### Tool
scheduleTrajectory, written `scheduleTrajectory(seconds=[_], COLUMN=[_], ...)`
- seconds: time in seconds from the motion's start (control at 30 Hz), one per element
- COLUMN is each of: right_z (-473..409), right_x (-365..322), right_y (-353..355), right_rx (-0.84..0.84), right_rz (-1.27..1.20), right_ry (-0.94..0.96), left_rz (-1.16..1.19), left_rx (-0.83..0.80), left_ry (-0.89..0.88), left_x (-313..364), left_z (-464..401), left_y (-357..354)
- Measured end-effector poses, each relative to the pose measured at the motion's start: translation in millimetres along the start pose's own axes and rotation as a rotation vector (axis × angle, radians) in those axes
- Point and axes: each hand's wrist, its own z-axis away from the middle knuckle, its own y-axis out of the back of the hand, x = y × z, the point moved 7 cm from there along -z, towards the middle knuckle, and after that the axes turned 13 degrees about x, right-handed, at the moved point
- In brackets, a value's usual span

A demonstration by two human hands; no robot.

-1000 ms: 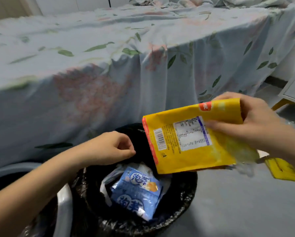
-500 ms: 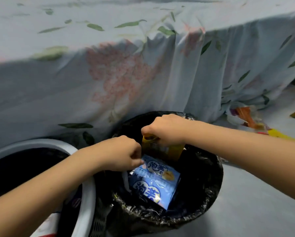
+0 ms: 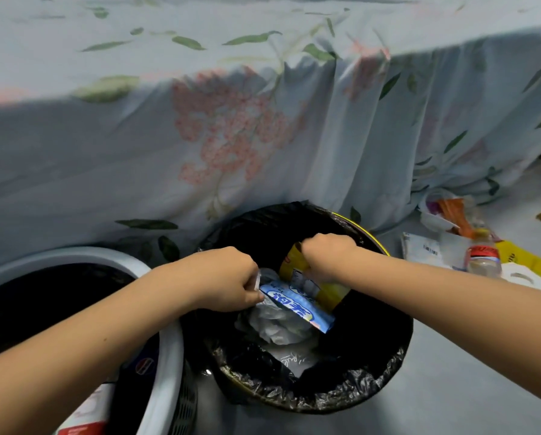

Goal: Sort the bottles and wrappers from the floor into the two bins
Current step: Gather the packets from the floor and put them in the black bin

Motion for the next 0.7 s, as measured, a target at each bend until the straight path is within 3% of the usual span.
scheduleTrajectory(seconds=[0.2, 0.33, 0.43, 0.6, 0.7], right_z=[10, 33, 64, 96, 99], right_x=[6, 29, 57, 88, 95], right_y=[35, 83, 100, 56, 48], right_rx=[0.05, 0.373, 0.595, 0.368, 0.455], right_rz=[-0.096, -0.354, -0.389, -0.239, -0.344], right_ry=[0.031, -0.009, -0.066, -0.283, -0.279], left_rz=[0.051, 0.121, 0.193, 0.235, 0.246], left_rx=[0.029, 0.068, 0.108, 0.201, 0.187], left_ry=[0.01, 0.013, -0.001, -0.091, -0.197], left_x=[-2, -3, 4, 31, 58], left_z=[-2, -5, -6, -11, -26], left_y=[0, 1, 5, 10, 0])
